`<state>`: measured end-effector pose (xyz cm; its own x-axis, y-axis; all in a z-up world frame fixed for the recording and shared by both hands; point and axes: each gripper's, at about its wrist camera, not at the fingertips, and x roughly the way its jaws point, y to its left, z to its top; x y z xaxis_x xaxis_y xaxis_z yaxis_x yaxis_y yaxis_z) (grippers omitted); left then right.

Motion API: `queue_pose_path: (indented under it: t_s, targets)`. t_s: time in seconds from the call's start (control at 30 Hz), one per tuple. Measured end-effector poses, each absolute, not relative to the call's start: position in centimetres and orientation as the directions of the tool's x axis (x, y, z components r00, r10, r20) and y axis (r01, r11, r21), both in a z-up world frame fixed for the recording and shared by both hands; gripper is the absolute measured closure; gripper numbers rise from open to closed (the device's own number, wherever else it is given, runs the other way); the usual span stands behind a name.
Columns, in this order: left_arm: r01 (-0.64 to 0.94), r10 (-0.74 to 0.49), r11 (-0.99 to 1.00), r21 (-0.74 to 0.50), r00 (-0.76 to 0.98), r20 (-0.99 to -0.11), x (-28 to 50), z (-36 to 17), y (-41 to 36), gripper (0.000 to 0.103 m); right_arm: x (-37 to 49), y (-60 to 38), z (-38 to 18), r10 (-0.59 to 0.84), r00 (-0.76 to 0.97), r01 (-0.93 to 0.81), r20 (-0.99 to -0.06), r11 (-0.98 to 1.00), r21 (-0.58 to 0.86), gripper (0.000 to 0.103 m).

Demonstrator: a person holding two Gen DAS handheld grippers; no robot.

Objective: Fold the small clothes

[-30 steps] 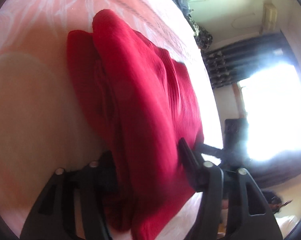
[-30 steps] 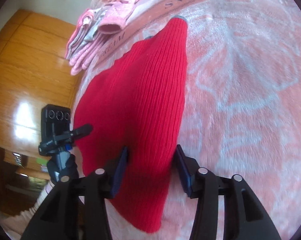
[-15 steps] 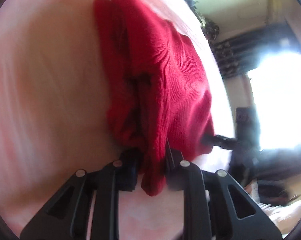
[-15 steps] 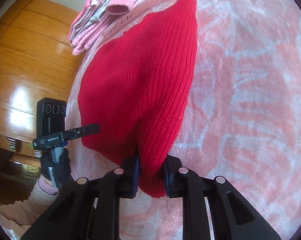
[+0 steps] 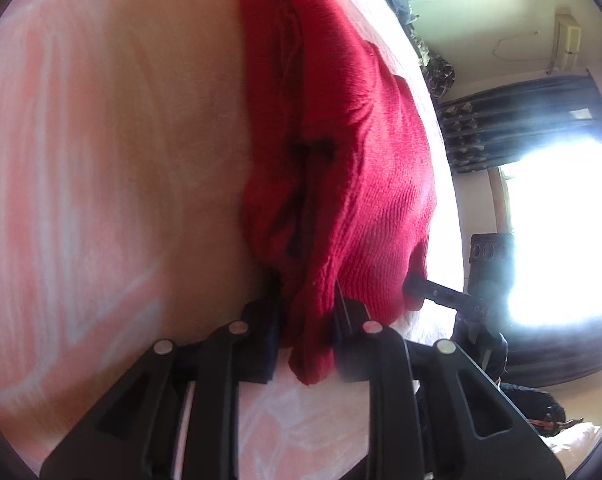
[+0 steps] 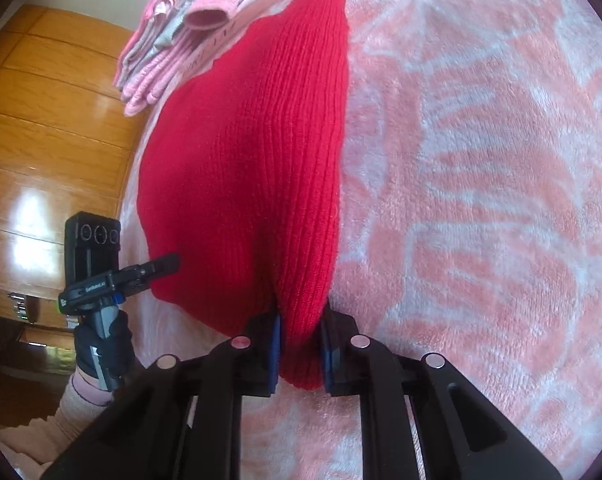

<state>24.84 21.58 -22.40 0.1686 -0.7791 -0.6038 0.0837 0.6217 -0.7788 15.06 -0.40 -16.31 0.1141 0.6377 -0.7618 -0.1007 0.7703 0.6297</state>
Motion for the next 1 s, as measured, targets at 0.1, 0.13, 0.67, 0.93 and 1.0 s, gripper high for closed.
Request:
queue_pose_path:
  t_s: [0.1, 0.13, 0.67, 0.93, 1.0]
  targets:
    - [0.115, -0.753, 0.654, -0.748, 0.200, -0.627, 22.8, -21.7, 22.4, 0.075, 14.6, -0.4, -16.0, 0.623, 0.146, -0.101, -0.768, 0.782, 0.615, 0.084]
    - [0.114, -0.745, 0.662, -0.741, 0.209, -0.634, 22.3, -21.3, 22.4, 0.070, 14.5, -0.3, -15.7, 0.609, 0.166, -0.105, -0.776, 0.793, 0.600, 0.079]
    - [0.047, -0.315, 0.942, -0.331, 0.457, -0.832, 14.7, -13.3, 22.9, 0.015, 7.2, 1.6, -7.3, 0.215, 0.436, -0.126, -0.874, 0.976, 0.178, 0.004]
    - [0.026, -0.282, 0.951, -0.307, 0.480, -0.831, 12.2, -11.0, 23.6, 0.014, 4.5, 1.9, -6.0, 0.175, 0.448, -0.100, -0.877, 0.984, 0.145, 0.004]
    - [0.025, -0.281, 0.951, -0.308, 0.486, -0.827, 11.1, -11.0, 23.9, 0.014, 3.8, 2.1, -5.5, 0.174, 0.454, -0.107, -0.874, 0.984, 0.140, 0.004]
